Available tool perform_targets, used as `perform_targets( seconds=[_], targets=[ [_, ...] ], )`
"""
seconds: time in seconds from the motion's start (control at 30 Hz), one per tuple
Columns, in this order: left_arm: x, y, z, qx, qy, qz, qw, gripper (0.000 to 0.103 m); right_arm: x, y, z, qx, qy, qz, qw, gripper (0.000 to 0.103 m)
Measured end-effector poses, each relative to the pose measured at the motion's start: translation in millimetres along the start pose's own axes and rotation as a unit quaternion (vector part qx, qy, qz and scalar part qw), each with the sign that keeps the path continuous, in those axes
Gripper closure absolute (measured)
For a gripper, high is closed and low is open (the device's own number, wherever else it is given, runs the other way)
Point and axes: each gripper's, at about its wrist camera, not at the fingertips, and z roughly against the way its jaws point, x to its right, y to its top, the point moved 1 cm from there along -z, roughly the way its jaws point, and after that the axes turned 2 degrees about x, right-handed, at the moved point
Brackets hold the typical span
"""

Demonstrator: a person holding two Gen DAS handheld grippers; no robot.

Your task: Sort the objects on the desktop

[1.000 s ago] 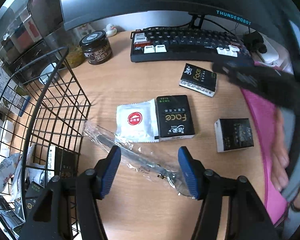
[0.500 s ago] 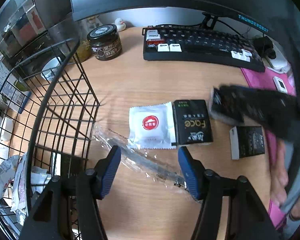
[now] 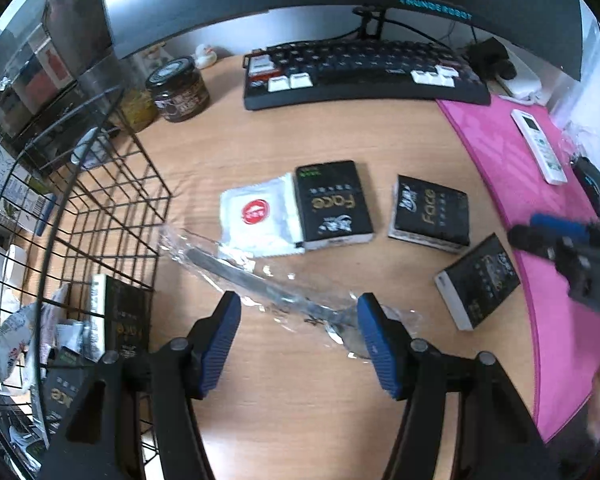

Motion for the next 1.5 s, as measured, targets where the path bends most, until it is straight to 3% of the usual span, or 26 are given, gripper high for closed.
perform_targets(
  seconds=[0.2, 0.43, 0.6, 0.7, 0.77, 0.83, 0.87, 1.17, 1.5],
  targets=[
    [2.0, 2.0, 0.0, 0.002, 0.003, -0.002, 1.0, 0.037, -12.3, -29.0, 1.0, 0.006, -0.01, -0.009, 1.0, 0.048],
    [-10.3, -0.4, -1.8, -0.002, 0.0, 0.002, 1.0, 0.037, -51.5, -34.2, -1.8, 0.027, -0.061, 0.062, 0.996, 0.045],
    [-18.2, -0.3, -5.7, -0.005, 0.0, 0.01, 0.9999, 0.037, -47.1, -41.2, 15.6, 0.042, -0.079, 0.078, 0.993, 0.039],
    [-21.5, 1.9, -8.0, -0.006, -0.001, 0.017, 0.9998, 0.037, -47.1, -47.1, 10.9, 0.019, -0.077, 0.083, 0.993, 0.035],
    [-22.1, 4.1, -8.6, -0.006, 0.0, 0.021, 0.9998, 0.037, -49.2, -49.2, 12.9, 0.031, -0.086, 0.09, 0.992, 0.035],
    [-21.0, 7.0, -8.9, -0.005, 0.0, 0.022, 0.9998, 0.037, -47.1, -47.7, 14.9, 0.029, -0.079, 0.085, 0.993, 0.036],
    [-20.0, 9.8, -9.7, -0.005, 0.0, 0.022, 0.9997, 0.037, -45.5, -46.9, 16.6, 0.03, -0.075, 0.081, 0.993, 0.041],
    [-9.0, 39.9, -22.2, -0.007, 0.009, 0.023, 0.9997, 0.031, -25.5, -33.4, 48.5, 0.048, -0.064, 0.06, 0.995, 0.04],
    [-4.1, 64.0, -49.2, -0.021, 0.021, 0.03, 0.9991, 0.031, -2.4, -22.0, 56.8, 0.05, -0.05, 0.037, 0.997, 0.04]
  ],
)
